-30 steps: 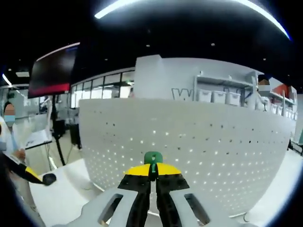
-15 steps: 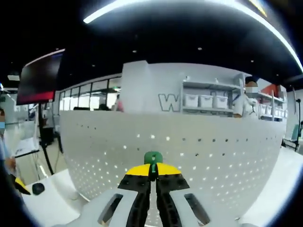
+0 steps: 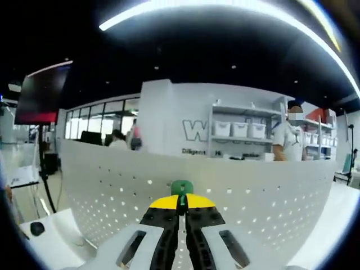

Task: Insert the hook assembly into the mounting plate slot until the hook locks in place.

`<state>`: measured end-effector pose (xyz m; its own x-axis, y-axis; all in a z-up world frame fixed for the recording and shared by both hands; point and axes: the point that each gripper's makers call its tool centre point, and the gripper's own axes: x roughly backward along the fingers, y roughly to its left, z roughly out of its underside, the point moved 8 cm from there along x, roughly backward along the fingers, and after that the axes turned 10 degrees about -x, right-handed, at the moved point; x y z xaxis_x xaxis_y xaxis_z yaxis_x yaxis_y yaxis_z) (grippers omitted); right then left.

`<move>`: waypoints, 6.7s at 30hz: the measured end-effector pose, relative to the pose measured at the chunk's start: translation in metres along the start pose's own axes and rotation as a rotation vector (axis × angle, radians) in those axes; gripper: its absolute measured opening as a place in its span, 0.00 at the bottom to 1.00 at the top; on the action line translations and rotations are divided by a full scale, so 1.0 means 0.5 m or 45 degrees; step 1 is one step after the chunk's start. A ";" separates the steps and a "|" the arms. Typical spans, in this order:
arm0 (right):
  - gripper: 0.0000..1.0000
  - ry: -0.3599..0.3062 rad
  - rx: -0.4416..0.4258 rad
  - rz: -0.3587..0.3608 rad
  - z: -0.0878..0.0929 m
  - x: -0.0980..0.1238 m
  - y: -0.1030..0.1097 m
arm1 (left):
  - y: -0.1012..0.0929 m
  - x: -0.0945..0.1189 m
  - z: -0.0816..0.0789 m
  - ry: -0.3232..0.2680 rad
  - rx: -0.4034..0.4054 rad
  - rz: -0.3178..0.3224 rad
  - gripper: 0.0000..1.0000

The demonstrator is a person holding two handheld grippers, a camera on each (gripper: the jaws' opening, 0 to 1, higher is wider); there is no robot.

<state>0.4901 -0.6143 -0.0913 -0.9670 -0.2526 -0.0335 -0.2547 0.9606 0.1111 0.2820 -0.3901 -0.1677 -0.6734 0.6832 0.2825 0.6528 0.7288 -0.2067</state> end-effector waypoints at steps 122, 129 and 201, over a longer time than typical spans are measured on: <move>0.12 0.750 0.087 -0.255 0.322 0.493 0.013 | -0.039 0.049 0.123 0.180 0.052 0.017 0.99; 0.13 0.774 0.069 -0.277 0.324 0.513 0.028 | -0.038 0.045 0.121 0.186 0.030 0.013 1.00; 0.10 0.906 -0.158 -0.153 0.365 0.534 -0.008 | 0.101 -0.368 0.261 0.595 -0.410 0.407 0.46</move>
<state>0.2335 -0.6646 -0.2817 -0.6903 -0.4104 0.5959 -0.3171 0.9119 0.2606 0.3938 -0.4731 -0.3523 -0.2543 0.7193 0.6465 0.9161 0.3934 -0.0774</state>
